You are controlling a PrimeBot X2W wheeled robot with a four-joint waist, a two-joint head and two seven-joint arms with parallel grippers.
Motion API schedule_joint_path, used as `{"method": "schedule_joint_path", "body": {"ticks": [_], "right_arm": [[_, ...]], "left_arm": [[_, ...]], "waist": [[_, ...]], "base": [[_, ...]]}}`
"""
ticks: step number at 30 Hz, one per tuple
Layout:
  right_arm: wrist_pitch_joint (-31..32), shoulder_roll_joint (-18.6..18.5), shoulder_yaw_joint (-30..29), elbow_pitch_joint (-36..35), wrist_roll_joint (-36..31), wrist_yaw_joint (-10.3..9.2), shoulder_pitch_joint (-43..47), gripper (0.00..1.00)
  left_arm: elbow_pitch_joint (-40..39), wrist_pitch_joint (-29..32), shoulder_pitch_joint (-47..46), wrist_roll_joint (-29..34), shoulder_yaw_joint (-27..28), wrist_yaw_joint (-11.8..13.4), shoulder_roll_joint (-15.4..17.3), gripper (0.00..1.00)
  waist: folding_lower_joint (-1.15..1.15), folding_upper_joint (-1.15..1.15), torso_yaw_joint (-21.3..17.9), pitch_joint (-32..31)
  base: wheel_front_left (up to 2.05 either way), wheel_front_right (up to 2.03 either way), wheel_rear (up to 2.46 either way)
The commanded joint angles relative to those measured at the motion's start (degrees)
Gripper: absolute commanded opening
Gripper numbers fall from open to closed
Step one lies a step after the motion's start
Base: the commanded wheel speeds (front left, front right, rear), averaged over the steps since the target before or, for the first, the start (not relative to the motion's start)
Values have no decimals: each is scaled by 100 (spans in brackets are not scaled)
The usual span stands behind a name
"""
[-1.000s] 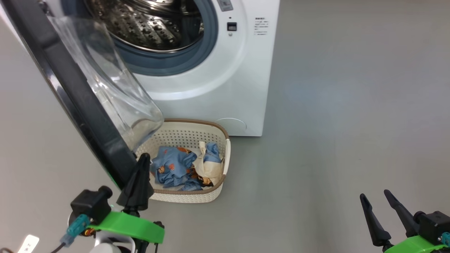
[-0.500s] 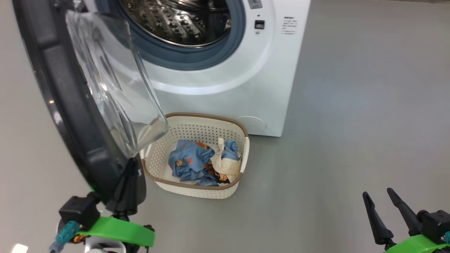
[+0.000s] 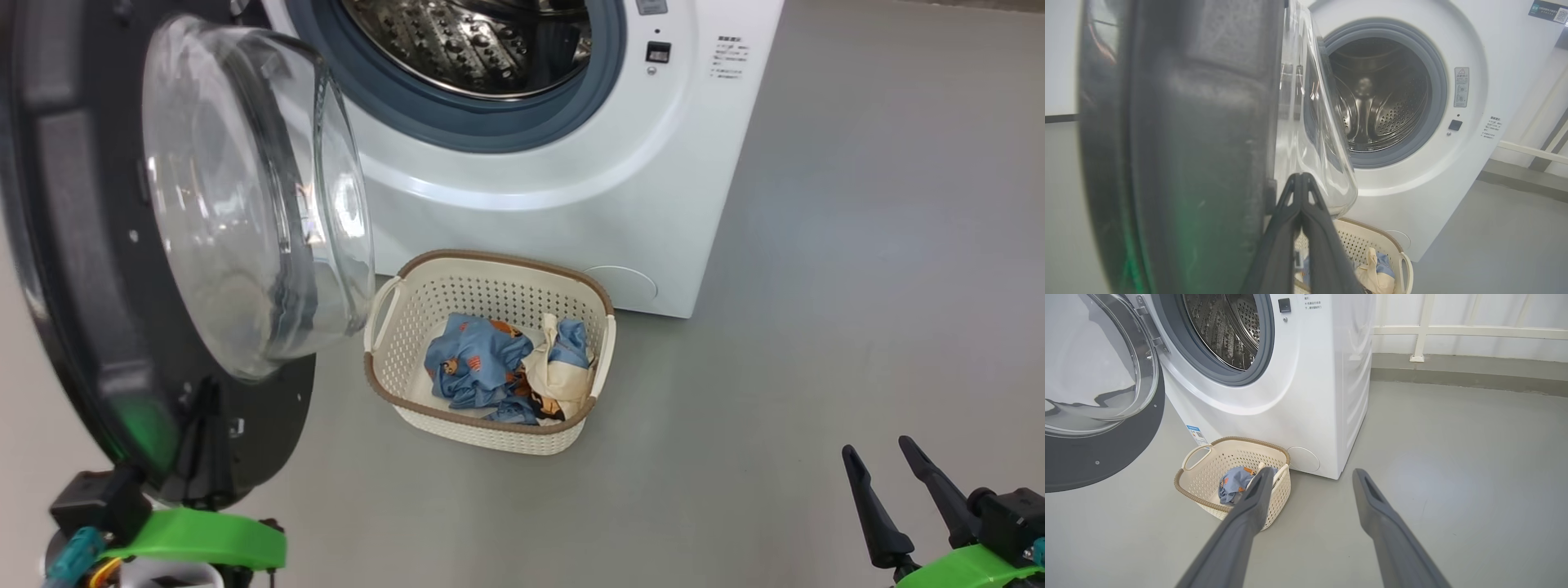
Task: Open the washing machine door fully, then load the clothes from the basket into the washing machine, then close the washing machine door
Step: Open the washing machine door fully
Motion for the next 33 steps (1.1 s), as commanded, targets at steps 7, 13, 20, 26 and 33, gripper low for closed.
{"method": "schedule_joint_path", "body": {"ticks": [7,13,20,26,33], "right_arm": [[-69,-158,88,-172,-74,9,-82,100],[-69,-211,103,-218,-101,9,-174,100],[-69,-280,174,-225,-104,9,-259,100],[-69,-318,203,-225,-90,9,-334,100],[-69,-336,254,-235,-95,9,-422,100]], "left_arm": [[33,-37,-239,127,553,98,396,0],[160,-37,-487,158,964,125,548,0],[266,-37,-735,243,1481,117,671,0],[493,-37,-976,441,1829,96,800,0],[857,-37,-1303,580,2312,8,986,0]], "waist": [[0,0,111,97],[0,0,131,241],[0,0,140,394],[0,0,133,508],[0,0,110,675]], "base": [[0,0,0],[0,0,0],[0,0,0],[0,0,0],[0,0,0]]}}
